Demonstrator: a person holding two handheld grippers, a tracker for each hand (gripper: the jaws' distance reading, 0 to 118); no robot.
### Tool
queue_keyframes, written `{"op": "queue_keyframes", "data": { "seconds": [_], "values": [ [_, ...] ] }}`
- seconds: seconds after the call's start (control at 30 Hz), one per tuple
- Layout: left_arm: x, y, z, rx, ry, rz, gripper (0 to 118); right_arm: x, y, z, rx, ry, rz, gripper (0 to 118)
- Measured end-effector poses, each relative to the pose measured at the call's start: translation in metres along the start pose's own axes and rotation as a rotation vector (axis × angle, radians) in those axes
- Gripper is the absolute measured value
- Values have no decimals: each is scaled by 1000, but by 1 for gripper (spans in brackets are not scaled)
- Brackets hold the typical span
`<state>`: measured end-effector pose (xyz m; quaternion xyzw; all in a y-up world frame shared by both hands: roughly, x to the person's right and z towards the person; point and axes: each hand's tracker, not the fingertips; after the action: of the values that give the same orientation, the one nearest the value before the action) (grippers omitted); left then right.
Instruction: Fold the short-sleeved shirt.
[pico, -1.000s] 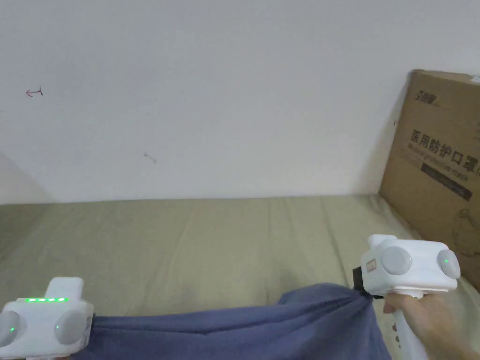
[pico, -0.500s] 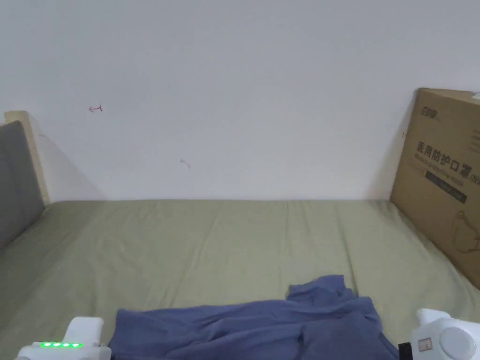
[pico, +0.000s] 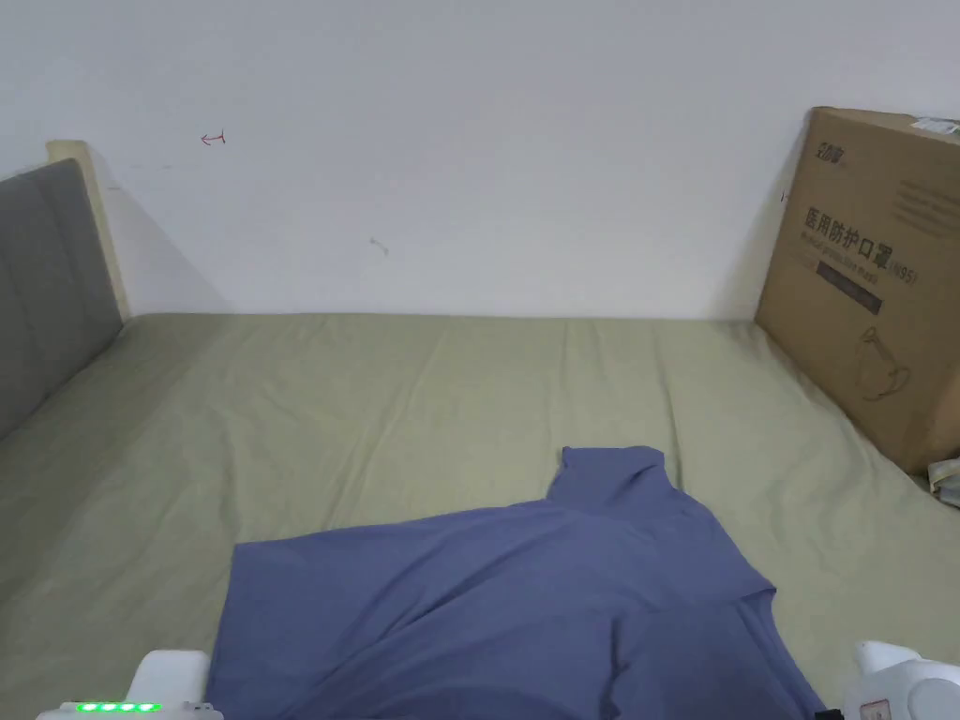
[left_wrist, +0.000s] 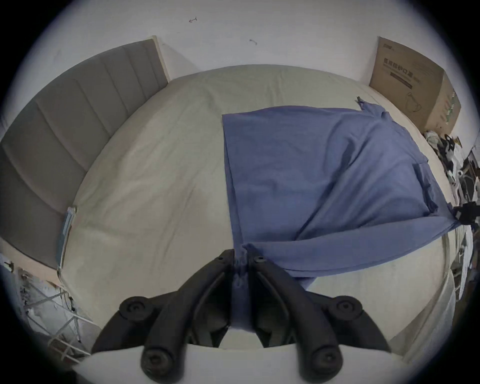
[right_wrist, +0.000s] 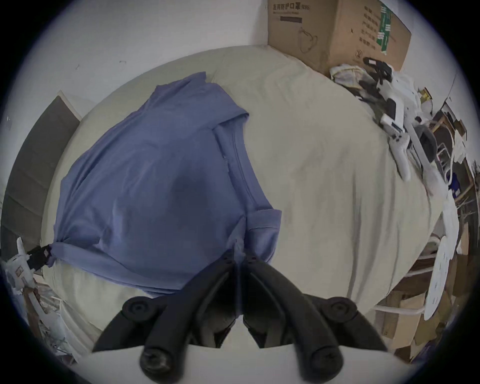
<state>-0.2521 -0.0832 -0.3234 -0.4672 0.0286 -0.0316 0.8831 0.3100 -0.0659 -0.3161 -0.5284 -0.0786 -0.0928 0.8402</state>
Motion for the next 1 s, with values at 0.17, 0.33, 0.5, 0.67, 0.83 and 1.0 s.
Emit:
{"op": "queue_keyframes", "data": {
  "seconds": [0.17,0.33,0.5,0.67,0.83,1.0],
  "values": [
    [-8,-4,7,-9,6,43,93,-12,-1,-2,9,-16,33,41],
    [-7,24,33,43,-105,118,102,-38,27,13,100,4,47,79],
    [15,59,47,105,-131,51,72,-80,57,31,180,105,93,62],
    [34,65,38,54,-203,42,0,-110,59,22,174,159,143,1],
    [35,76,16,34,-193,72,0,-133,72,-5,144,112,189,1],
    [26,99,-16,7,-175,67,0,-142,98,-30,129,133,153,1]
  ]
}}
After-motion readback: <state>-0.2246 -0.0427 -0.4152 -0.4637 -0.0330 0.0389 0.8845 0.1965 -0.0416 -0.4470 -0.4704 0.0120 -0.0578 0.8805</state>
